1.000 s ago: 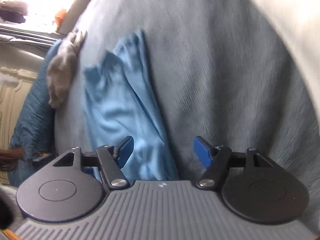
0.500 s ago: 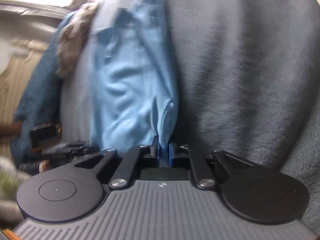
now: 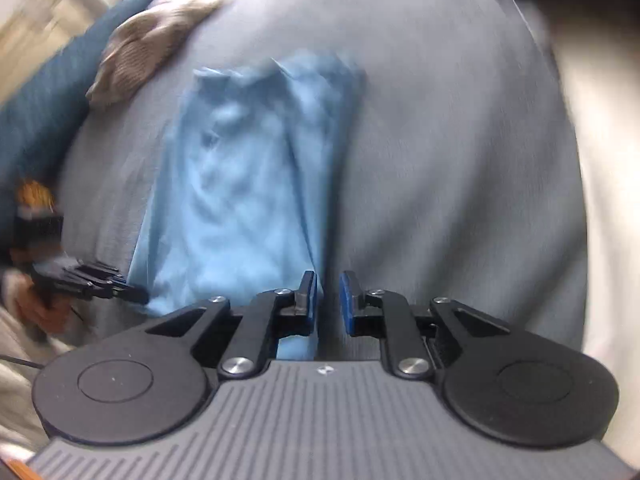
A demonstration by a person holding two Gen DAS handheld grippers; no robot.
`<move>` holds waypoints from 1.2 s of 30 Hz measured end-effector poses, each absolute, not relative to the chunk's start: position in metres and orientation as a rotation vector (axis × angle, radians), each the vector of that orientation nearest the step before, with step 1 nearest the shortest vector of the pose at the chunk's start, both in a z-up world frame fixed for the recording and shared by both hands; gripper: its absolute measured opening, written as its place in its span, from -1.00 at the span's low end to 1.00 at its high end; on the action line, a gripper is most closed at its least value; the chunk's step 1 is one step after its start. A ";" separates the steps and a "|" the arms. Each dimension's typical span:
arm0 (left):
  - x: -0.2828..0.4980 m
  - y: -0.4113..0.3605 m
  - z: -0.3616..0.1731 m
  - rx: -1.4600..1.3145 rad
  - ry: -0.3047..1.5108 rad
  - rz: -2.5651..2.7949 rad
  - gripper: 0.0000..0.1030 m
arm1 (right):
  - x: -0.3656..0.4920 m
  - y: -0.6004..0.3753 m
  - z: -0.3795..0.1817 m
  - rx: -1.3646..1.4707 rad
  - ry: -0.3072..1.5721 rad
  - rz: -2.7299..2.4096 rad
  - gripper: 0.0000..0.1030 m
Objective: Fold clothes
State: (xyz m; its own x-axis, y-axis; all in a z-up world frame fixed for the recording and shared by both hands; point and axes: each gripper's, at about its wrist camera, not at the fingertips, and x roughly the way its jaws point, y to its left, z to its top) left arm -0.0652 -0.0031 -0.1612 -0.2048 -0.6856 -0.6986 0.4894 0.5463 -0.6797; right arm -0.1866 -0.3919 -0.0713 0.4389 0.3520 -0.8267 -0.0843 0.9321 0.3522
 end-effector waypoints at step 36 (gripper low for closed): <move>-0.072 -0.002 -0.164 -0.138 1.355 -1.139 -0.78 | -0.103 -0.315 -0.088 -0.066 0.834 0.298 -0.93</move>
State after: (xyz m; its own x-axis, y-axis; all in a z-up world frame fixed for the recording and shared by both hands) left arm -0.0723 -0.0016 -0.1636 -0.1966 -0.6996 -0.6870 0.5566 0.4972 -0.6656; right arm -0.1029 -0.3146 -0.0880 0.6326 0.2346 -0.7381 -0.2859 0.9564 0.0590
